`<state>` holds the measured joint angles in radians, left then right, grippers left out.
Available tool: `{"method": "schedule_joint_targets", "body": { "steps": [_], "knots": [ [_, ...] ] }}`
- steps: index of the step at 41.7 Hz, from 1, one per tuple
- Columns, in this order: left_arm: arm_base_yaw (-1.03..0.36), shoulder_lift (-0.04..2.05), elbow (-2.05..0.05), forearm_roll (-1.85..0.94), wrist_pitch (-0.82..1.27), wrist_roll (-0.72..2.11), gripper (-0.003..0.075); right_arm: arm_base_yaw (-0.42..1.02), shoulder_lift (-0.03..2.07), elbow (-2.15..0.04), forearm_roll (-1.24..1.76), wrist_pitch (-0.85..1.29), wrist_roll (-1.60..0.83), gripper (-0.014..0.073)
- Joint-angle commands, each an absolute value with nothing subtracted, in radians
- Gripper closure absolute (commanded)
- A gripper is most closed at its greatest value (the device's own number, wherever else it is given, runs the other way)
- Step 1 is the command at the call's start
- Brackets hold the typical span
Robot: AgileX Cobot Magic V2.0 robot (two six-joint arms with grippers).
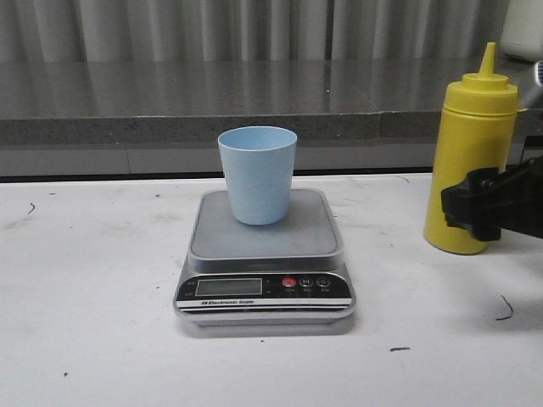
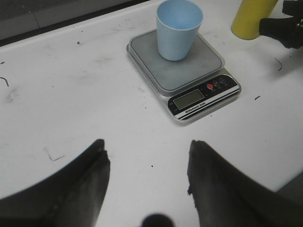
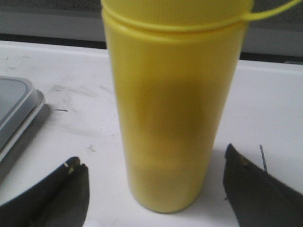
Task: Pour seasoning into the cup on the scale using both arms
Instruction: 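Reach the right gripper to the yellow squeeze bottle and grasp it, then lift the yellow bottle and tilt its nozzle down toward the cup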
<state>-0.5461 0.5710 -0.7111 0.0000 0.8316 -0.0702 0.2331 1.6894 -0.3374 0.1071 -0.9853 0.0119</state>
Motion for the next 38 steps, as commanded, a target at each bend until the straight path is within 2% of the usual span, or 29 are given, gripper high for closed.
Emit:
{"method": "schedule_joint_targets", "body": {
  "steps": [1, 20, 22, 28, 38],
  "knots": [
    [-0.553, 0.572, -0.738, 0.000, 0.761, -0.077, 0.0344, 0.233, 1.724, -0.389, 0.125, -1.123, 0.015, -0.0005],
    [-0.553, 0.572, -0.738, 0.000, 0.761, -0.077, 0.0344, 0.221, 1.885, -0.596, 0.170, -1.117, 0.015, 0.0000],
    [-0.553, 0.572, -0.738, 0.000, 0.761, -0.077, 0.0344, 0.221, 1.887, -0.604, 0.169, -1.102, 0.015, 0.0030],
    [-0.553, 0.572, -0.738, 0.000, 0.761, -0.077, 0.0344, 0.221, 1.887, -0.607, 0.168, -1.092, 0.015, 0.0218],
    [-0.553, 0.572, -0.738, 0.000, 0.761, -0.077, 0.0344, 0.221, 1.837, -0.607, 0.167, -1.070, 0.011, 0.0231]
  ]
}}
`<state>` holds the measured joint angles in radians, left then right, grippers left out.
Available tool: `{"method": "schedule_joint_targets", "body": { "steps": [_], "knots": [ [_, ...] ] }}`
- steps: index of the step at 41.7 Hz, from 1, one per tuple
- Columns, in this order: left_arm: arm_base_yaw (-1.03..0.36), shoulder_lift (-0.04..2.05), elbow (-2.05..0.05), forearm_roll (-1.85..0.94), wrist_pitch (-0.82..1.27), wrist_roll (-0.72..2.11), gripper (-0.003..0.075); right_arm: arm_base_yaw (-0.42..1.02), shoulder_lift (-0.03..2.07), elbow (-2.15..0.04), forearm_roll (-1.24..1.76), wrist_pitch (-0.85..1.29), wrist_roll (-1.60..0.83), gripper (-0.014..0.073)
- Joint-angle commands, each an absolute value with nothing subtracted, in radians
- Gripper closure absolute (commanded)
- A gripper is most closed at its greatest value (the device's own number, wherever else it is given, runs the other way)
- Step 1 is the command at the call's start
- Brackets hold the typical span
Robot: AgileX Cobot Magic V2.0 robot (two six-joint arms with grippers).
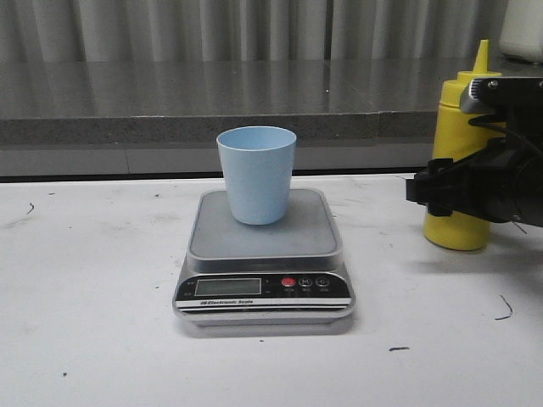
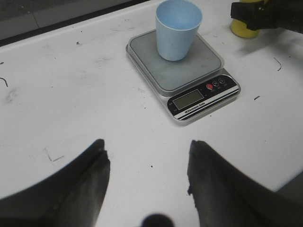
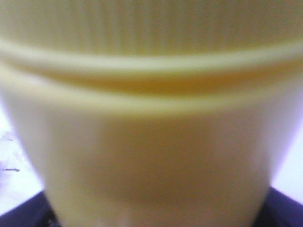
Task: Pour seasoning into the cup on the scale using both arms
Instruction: 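Lift the yellow bottle and tilt its nozzle down toward the cup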
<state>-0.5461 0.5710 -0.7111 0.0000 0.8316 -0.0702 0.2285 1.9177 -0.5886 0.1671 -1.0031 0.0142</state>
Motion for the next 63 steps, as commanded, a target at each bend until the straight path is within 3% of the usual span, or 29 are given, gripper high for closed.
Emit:
{"method": "schedule_joint_targets", "body": {
  "steps": [1, 11, 24, 36, 63],
  "knots": [
    [-0.553, 0.572, -0.738, 0.000, 0.761, -0.077, 0.0344, 0.221, 1.821, -0.607, 0.167, -1.066, 0.000, 0.0231],
    [-0.553, 0.572, -0.738, 0.000, 0.761, -0.077, 0.0344, 0.221, 1.605, -0.631, 0.165, -0.821, -0.177, 0.0233],
    [-0.553, 0.572, -0.738, 0.000, 0.761, -0.077, 0.0344, 0.228, 1.377, -0.886, -0.010, -0.082, -0.408, 0.0233],
    [-0.553, 0.572, -0.738, 0.000, 0.761, -0.077, 0.0344, 0.340, 1.426, -1.156, -0.330, 0.405, -0.408, 0.0235],
    [-0.553, 0.572, -0.738, 0.000, 0.761, -0.077, 0.0344, 0.557, 1.709, -1.354, -0.886, 0.821, -0.401, 0.0235]
  ]
}}
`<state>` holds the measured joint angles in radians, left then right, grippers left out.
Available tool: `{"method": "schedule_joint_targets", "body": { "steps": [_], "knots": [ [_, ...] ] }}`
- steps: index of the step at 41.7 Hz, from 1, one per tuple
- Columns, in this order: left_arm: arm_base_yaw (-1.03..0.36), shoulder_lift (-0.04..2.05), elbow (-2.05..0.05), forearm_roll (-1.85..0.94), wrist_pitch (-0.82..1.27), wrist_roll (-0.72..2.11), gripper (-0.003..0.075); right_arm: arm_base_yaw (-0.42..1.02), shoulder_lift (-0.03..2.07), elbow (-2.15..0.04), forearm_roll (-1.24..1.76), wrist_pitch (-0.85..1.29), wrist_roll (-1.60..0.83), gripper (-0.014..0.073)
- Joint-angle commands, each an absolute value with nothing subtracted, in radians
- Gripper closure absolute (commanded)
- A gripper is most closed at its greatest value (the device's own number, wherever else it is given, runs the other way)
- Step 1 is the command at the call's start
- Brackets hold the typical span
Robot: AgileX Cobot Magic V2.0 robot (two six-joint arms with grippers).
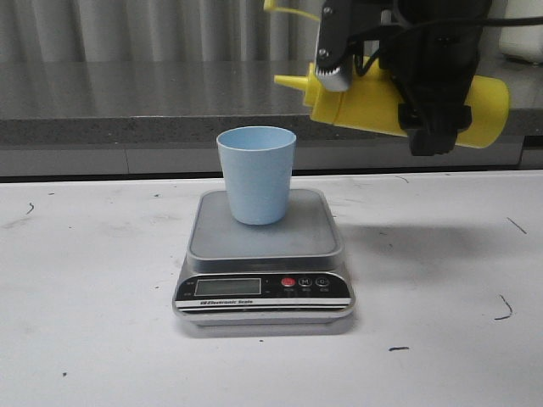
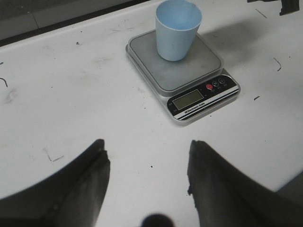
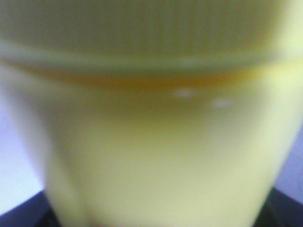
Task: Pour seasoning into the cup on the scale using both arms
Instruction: 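Lift the yellow bottle and tilt its nozzle down toward the cup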
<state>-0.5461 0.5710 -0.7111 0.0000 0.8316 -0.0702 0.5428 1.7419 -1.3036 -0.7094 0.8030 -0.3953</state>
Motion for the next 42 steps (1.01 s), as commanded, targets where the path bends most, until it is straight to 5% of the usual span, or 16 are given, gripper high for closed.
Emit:
{"method": "schedule_joint_targets", "body": {
  "steps": [1, 19, 37, 42],
  "knots": [
    [-0.553, 0.572, -0.738, 0.000, 0.761, -0.077, 0.0344, 0.562, 1.714, -1.354, -0.915, 0.821, -0.401, 0.0235],
    [-0.553, 0.572, -0.738, 0.000, 0.761, -0.077, 0.0344, 0.600, 1.726, -1.354, -1.304, 0.742, -0.401, 0.0235],
    [-0.553, 0.572, -0.738, 0.000, 0.761, -0.077, 0.0344, 0.600, 1.726, -1.354, -1.307, 0.710, -0.398, 0.0235],
    [-0.553, 0.572, -0.738, 0.000, 0.761, -0.077, 0.0344, 0.598, 1.723, -1.354, -1.218, 0.746, -0.203, 0.0235]
  ]
}}
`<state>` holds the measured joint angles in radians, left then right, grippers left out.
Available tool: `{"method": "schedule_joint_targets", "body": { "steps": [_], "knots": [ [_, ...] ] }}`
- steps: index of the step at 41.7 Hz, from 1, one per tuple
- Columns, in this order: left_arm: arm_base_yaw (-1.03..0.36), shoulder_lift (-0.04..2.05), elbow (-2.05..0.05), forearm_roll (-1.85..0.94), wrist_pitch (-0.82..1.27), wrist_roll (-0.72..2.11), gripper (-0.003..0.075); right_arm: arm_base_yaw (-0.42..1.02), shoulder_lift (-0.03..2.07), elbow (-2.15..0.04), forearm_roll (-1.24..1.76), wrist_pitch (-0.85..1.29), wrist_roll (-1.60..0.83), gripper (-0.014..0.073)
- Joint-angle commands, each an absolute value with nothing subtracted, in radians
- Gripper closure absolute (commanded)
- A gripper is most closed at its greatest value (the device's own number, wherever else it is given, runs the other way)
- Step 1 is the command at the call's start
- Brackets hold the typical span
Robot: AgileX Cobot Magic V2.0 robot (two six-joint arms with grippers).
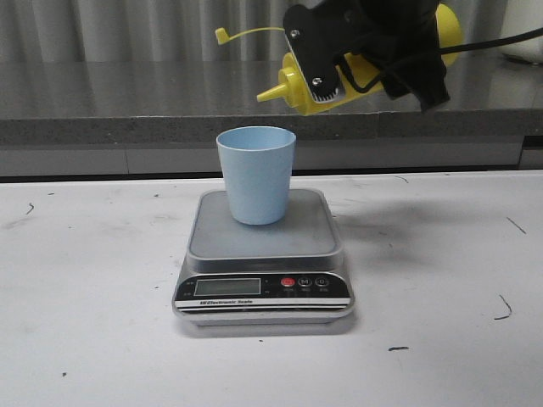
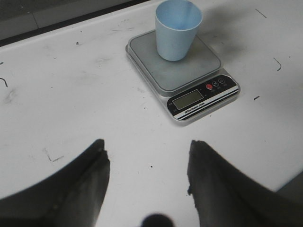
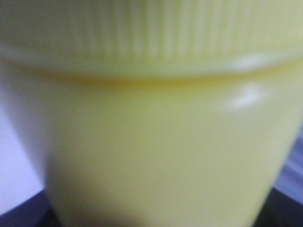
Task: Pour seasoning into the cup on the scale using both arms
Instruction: 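Lift the yellow bottle and tilt its nozzle down toward the cup, then turn the bottle upright and lower it back onto the table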
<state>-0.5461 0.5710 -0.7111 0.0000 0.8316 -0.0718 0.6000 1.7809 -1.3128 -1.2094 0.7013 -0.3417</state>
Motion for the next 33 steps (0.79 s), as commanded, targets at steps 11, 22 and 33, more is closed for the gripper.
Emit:
{"method": "schedule_joint_targets", "body": {
  "steps": [11, 22, 33],
  "knots": [
    [-0.553, 0.572, -0.738, 0.000, 0.761, -0.077, 0.0344, 0.473, 1.579, -1.300, -0.897, 0.644, 0.252, 0.0235],
    [-0.553, 0.572, -0.738, 0.000, 0.761, -0.077, 0.0344, 0.271, 1.340, -0.989, -0.623, 0.079, 0.451, 0.0235],
    [-0.553, 0.572, -0.738, 0.000, 0.761, -0.077, 0.0344, 0.134, 1.324, -0.737, -0.624, -0.385, 0.431, 0.0235]
  ]
}}
